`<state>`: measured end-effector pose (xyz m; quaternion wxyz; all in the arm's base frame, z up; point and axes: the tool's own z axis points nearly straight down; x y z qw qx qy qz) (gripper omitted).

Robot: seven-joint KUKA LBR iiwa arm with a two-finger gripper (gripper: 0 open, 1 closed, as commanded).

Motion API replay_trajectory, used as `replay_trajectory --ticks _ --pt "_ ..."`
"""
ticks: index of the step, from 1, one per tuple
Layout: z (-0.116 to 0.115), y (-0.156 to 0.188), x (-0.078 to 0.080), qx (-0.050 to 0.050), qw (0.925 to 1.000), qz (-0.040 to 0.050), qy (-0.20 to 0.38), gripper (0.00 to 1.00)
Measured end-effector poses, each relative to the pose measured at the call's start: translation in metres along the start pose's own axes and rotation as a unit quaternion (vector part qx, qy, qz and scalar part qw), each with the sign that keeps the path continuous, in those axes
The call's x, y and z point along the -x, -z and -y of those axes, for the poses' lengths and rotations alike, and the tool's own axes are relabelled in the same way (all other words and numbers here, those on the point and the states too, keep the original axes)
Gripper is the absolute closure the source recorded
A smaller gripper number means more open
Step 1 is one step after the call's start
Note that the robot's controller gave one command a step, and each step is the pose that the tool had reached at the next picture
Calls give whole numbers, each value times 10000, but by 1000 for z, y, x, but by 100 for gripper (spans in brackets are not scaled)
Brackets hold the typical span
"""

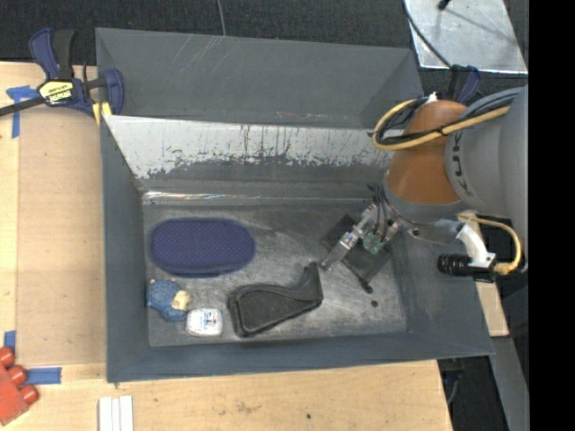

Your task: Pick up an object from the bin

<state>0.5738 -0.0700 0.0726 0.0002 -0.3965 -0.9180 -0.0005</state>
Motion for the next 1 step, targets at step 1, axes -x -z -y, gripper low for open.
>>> replay_trajectory --ticks 1 --pt "0 2 1 2 10000 13 18 0"
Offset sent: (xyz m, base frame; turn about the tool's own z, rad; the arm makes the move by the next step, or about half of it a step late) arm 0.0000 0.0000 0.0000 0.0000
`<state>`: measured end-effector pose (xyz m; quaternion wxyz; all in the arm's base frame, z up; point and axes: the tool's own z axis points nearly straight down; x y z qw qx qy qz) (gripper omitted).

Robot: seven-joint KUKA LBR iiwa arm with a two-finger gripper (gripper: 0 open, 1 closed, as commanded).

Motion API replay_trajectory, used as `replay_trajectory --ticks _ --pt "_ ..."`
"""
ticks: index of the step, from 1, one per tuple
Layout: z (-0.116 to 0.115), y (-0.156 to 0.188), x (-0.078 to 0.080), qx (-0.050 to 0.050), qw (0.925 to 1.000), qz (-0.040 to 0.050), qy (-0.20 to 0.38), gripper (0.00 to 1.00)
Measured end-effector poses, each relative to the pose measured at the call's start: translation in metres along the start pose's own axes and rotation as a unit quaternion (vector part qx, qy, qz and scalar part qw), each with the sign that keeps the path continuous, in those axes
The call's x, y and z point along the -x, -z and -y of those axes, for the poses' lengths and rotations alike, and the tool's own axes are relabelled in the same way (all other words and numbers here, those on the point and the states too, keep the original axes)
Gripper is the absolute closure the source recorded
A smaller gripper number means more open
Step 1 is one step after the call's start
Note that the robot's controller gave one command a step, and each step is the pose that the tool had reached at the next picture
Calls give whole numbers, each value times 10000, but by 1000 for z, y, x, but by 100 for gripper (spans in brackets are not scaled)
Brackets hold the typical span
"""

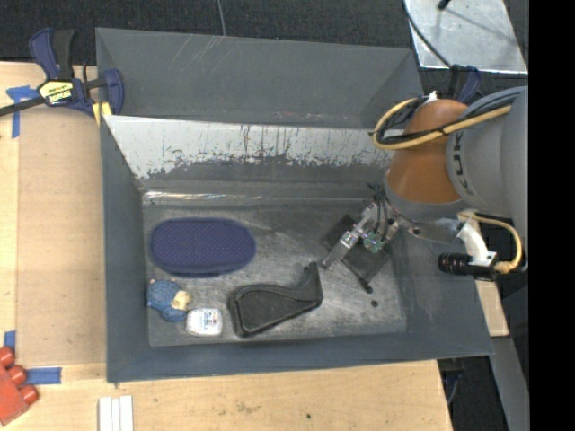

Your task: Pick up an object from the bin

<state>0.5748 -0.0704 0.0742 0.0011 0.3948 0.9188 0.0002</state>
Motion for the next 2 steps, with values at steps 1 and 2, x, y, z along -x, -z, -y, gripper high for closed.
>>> replay_trajectory --ticks 1,2 --pt "-1 4 4 22 10000 50 -12 100" --pt "-2 75 7 25 10000 32 1 100"
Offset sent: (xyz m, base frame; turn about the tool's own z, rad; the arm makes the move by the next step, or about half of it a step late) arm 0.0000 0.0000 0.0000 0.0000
